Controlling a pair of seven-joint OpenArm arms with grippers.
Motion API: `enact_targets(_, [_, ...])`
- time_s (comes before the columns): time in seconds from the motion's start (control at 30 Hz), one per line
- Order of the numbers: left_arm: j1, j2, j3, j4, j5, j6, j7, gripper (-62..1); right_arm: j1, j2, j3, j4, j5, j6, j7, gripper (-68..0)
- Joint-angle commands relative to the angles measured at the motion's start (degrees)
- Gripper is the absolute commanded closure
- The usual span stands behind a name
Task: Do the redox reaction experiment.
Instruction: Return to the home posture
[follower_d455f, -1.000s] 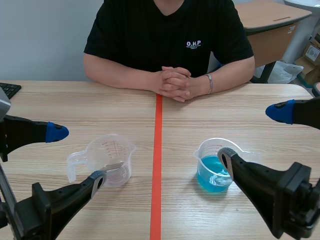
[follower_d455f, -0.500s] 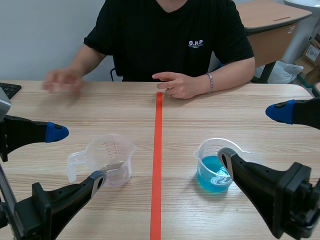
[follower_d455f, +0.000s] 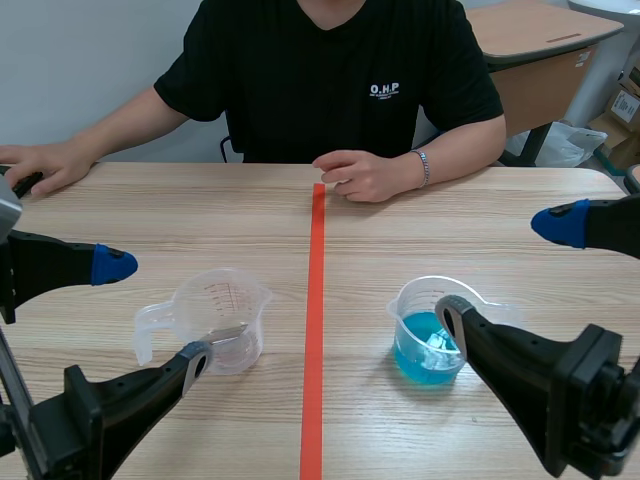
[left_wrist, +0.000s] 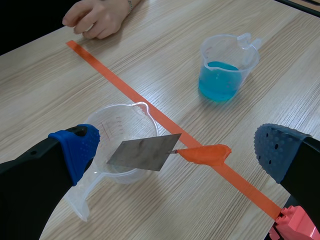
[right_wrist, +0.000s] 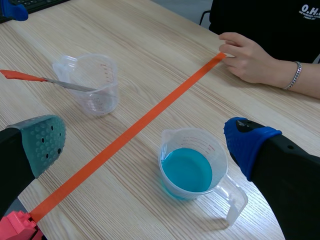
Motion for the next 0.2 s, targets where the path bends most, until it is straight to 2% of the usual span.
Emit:
enact_targets(0.0, [0.5,0.2,-0.5,0.6,-0.4,0.1,-0.8,-62.3,0.7,0.0,0.1,0.3,0.4,-0.2,0.8,-67.9])
enact_targets(0.17, [0.5,0.2,-0.5,0.6,-0.4,0.1,-0.8,-62.3,0.7,0.0,0.1,0.3,0.4,-0.2,0.8,-67.9])
